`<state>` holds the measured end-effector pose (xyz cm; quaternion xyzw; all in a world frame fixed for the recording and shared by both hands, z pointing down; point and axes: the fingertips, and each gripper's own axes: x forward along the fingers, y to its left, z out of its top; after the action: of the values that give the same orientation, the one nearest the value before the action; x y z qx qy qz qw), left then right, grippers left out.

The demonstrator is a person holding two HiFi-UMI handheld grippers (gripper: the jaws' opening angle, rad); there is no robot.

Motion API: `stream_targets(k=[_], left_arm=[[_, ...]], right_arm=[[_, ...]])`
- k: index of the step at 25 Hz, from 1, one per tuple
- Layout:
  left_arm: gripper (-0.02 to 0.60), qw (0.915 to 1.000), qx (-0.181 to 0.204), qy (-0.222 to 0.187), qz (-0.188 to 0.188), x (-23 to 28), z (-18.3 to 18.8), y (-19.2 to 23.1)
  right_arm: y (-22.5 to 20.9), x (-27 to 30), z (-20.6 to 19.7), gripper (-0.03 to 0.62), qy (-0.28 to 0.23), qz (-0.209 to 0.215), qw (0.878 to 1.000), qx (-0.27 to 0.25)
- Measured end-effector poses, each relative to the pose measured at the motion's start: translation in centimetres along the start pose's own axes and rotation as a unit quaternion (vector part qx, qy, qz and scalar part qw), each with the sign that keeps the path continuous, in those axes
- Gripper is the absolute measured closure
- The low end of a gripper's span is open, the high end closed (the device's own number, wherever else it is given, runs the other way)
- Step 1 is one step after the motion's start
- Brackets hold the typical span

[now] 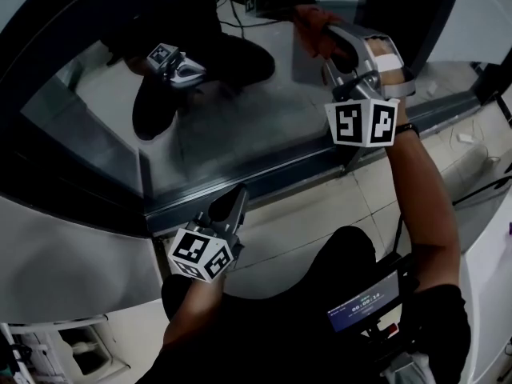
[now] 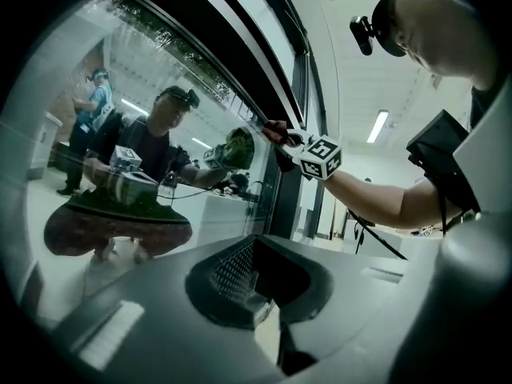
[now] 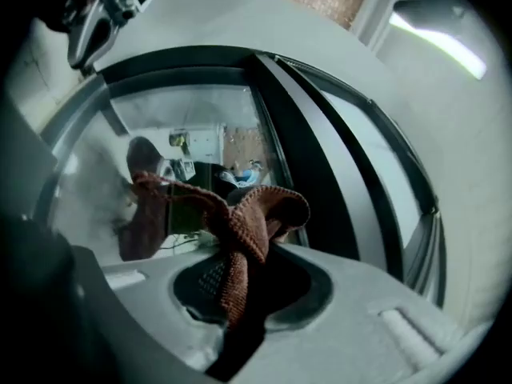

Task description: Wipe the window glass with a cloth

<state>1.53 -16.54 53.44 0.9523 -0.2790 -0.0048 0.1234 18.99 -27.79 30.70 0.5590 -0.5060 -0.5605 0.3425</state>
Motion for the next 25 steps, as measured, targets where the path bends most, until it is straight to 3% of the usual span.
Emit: stream_targets(k=[3, 8, 13, 25], left_arm=[[0.565, 1.0000, 0.004, 0.001, 0.004, -0.1, 0.5, 0.0], [0.565, 0.9999, 0.004, -0.002, 0.012, -0.3, 0.6, 0.0], [0.565, 0.9998, 0.001, -0.001, 0.019, -0.6, 0.1, 0.6], [0.565, 0.9999, -0.001, 0.006, 0.011, -0.3, -0.7, 0.4]], right_arm=[[-2.7, 1.6, -0.4, 0.553, 0.001, -0.043, 0.998, -0.056], [-2.4, 3.7, -0.4, 0.553, -0.009, -0.048, 0.992, -0.114], [-0.8, 3.5, -0.7, 0.553, -0.015, -0.051, 0.991, -0.119], [6.6, 1.5, -1.0, 0.553, -0.024, -0.004, 0.995, -0.100]])
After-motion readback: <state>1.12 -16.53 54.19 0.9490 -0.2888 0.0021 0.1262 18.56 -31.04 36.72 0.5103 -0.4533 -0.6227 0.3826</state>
